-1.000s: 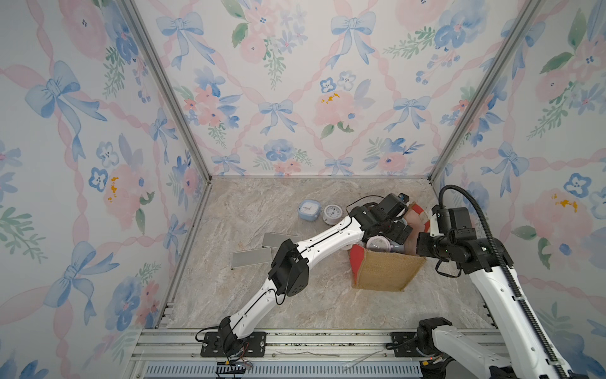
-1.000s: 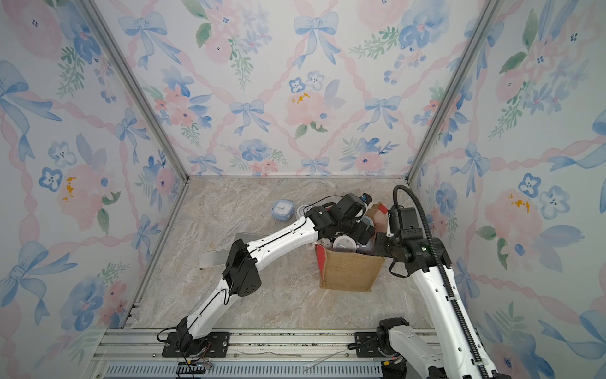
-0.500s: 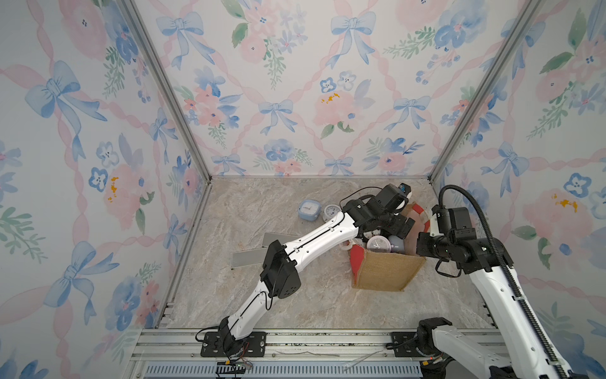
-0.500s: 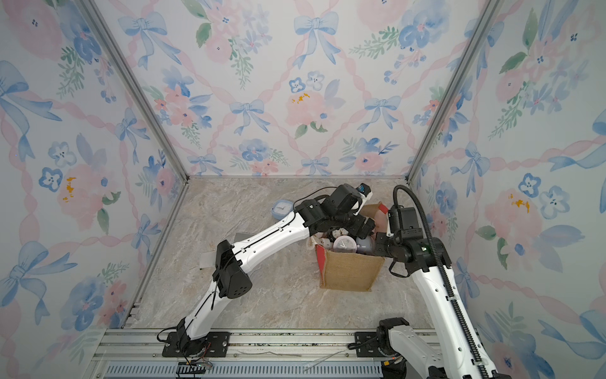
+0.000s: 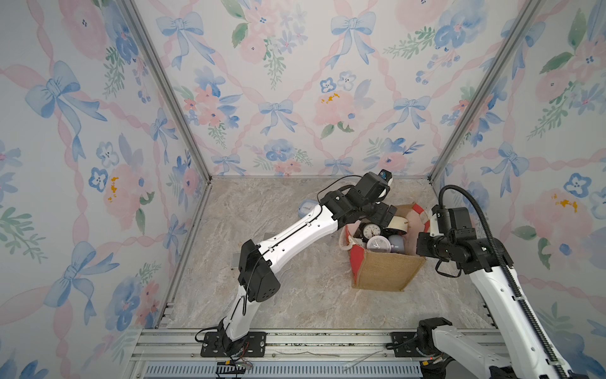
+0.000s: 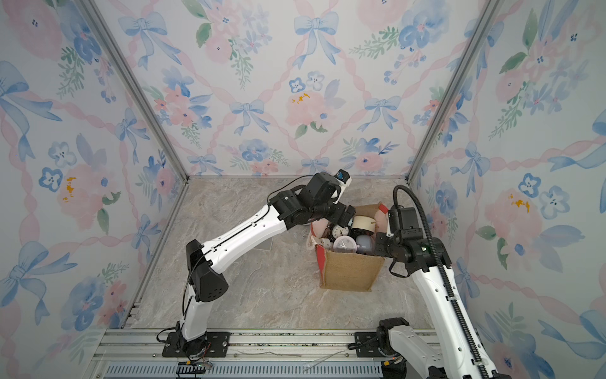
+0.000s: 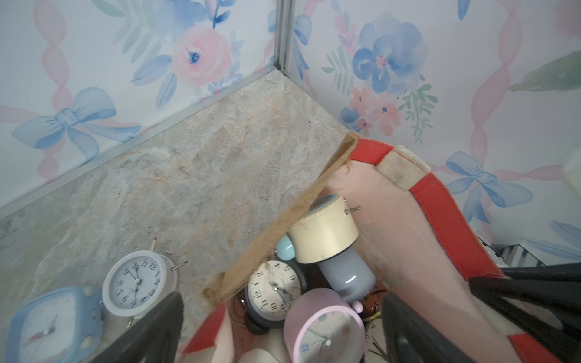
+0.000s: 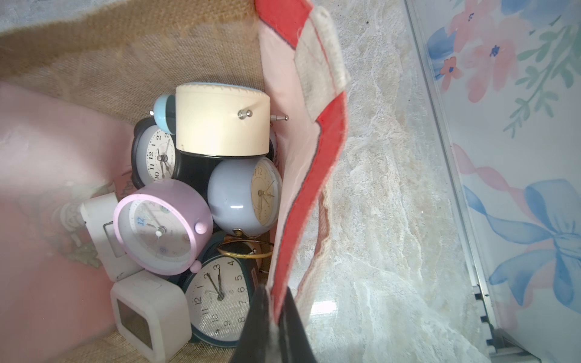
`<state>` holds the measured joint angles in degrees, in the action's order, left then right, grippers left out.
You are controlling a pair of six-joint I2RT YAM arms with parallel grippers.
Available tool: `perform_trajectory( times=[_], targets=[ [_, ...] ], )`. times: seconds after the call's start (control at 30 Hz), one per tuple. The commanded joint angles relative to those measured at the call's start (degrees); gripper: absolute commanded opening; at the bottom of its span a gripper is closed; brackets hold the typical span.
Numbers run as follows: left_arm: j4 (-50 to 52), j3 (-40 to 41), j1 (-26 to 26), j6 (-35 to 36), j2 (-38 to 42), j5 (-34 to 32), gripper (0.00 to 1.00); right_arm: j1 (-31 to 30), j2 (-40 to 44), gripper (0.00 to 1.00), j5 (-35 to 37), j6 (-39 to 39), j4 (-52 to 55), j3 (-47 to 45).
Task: Put the alarm clock into the canvas bag
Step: Place the alarm at the canvas bag, then move the alarm to the center of the board.
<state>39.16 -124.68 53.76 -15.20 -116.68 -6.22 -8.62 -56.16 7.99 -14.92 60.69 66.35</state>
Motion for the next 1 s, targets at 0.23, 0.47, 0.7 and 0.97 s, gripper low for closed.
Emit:
perform_trajectory(
  times=[0.23,0.47,0.7,0.97],
  targets=[
    [0.7,15.6,-8.9,1.1,12.1,-4.3,0.98,0.4,-0.2,0.00,0.0,0.7,0.2,0.3],
    [0.5,28.2,-16.8,0.5,19.2,-5.8,0.98,0.4,-0.5,0.00,0.0,0.9,0.2,0.4],
    [0.1,37.3,-25.2,0.5,21.6,-1.3,0.98,0.4,-0.9,0.00,-0.5,0.7,0.0,0.5],
    [-0.3,49.5,-32.2,-1.3,25.2,-2.3,0.98,0.4,-0.6,0.00,-0.6,0.7,-0.1,0.3]
  ],
)
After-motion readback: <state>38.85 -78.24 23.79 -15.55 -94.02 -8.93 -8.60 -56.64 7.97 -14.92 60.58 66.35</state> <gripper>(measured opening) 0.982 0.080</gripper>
